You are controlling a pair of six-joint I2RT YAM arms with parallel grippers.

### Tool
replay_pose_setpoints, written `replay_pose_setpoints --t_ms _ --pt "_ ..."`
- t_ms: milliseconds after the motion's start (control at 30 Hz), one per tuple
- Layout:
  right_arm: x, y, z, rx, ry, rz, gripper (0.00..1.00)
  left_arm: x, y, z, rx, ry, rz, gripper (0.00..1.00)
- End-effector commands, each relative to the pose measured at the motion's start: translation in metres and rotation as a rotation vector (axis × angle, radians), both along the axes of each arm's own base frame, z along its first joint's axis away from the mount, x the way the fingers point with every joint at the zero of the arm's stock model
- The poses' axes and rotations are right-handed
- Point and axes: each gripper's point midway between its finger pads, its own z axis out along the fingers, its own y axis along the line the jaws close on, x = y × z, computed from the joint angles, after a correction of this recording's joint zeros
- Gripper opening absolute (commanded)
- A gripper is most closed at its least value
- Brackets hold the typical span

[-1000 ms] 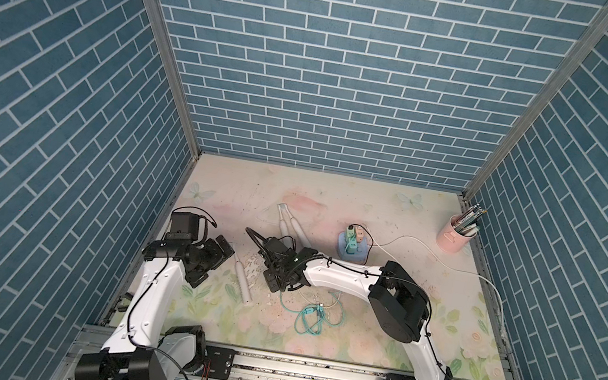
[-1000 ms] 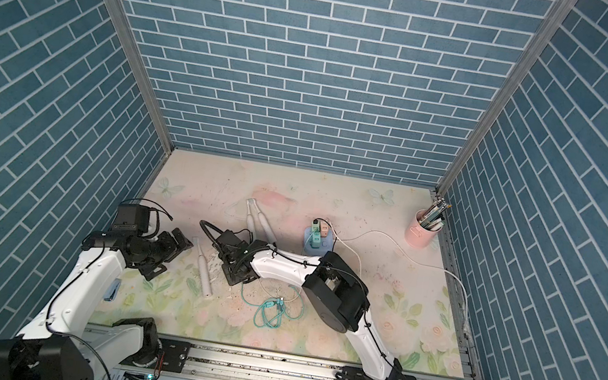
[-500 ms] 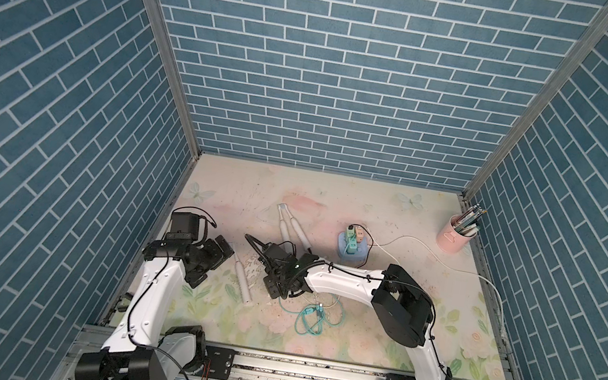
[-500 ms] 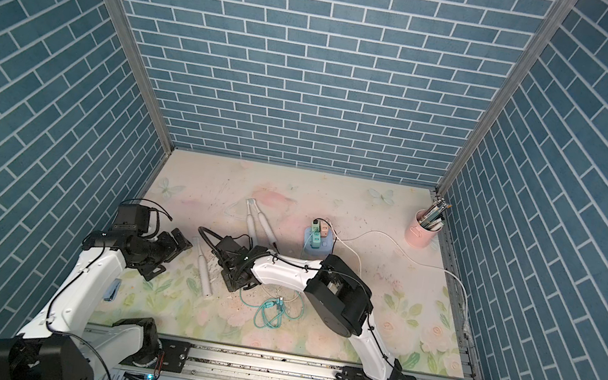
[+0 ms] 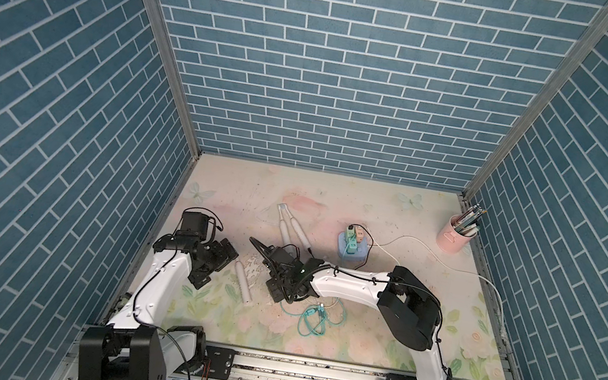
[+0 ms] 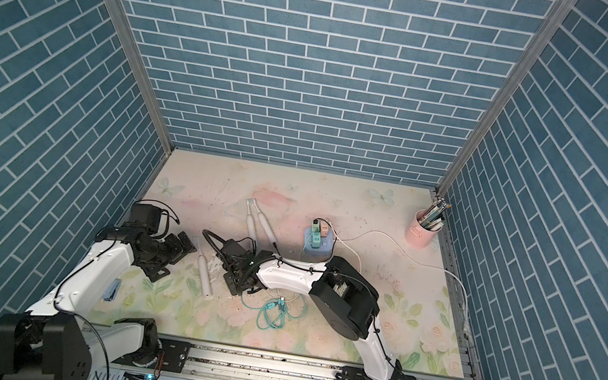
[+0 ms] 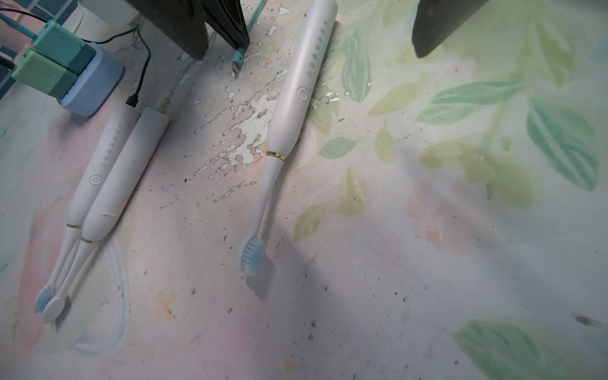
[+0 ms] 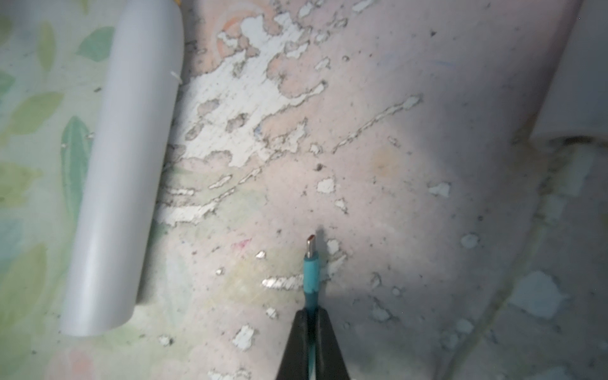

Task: Charge the electric toothbrush
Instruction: Pick up the charging cable from the center of the board, then pick up the electric toothbrush from the center of the board.

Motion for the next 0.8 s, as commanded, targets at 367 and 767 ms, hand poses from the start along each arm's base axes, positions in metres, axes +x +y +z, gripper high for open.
replay_pose_setpoints --t_ms 367,767 --pt "-0.047 0.015 0.067 0.315 0.119 0.165 0.0 0.001 -0.027 -0.049 0.065 0.09 -0.056 0.77" --pt "-0.069 0.004 0.067 0.311 0.135 0.206 0.0 -0.013 -0.035 -0.073 0.104 0.145 -0.117 0.58"
